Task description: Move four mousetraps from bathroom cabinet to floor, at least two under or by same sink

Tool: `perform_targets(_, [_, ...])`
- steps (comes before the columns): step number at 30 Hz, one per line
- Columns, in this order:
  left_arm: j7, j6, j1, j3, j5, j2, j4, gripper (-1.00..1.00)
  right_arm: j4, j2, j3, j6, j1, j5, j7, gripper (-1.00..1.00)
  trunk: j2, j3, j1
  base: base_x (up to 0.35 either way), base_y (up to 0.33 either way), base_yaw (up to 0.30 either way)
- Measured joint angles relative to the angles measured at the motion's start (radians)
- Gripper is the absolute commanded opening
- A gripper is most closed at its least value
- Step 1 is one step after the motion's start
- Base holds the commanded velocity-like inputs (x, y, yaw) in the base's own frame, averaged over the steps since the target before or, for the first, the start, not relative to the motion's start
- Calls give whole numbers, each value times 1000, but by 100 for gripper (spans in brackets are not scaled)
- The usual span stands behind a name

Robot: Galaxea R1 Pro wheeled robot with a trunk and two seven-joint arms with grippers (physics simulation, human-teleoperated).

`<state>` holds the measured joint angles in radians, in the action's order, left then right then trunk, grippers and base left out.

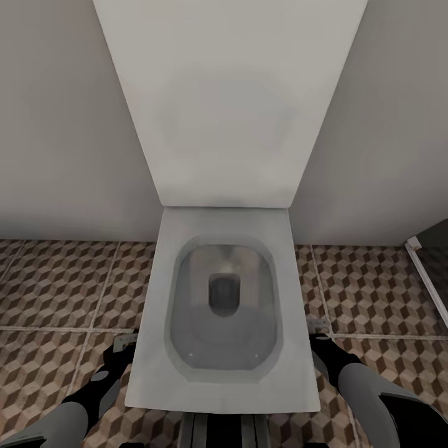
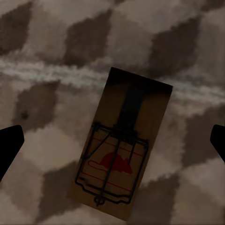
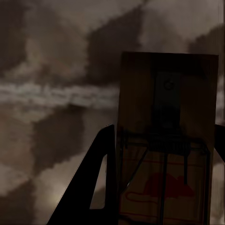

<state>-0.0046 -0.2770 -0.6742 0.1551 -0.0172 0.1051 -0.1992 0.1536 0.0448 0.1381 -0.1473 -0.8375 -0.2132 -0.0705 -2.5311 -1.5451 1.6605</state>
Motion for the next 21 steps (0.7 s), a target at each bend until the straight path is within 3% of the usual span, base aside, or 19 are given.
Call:
perform_targets(9, [-1, 1, 0, 0, 1, 0, 1, 100, 0, 5, 2, 0, 0, 0, -28, -100, 0, 0, 0, 0, 0, 0])
perform_targets(13, [-1, 2, 0, 0, 1, 0, 3, 100, 0, 21, 6, 1, 0, 1, -35, -100, 0, 0, 0, 0, 0, 0])
perform_targets(17, [-1, 3, 0, 0, 1, -1, 4, 100, 0, 50, 51, 3, 0, 0, -37, -100, 0, 0, 0, 0, 0, 0])
perform_targets(21, [-1, 3, 0, 0, 2, -1, 5, 100, 0, 63, 79, 5, 0, 0, -38, -100, 0, 0, 0, 0, 0, 0])
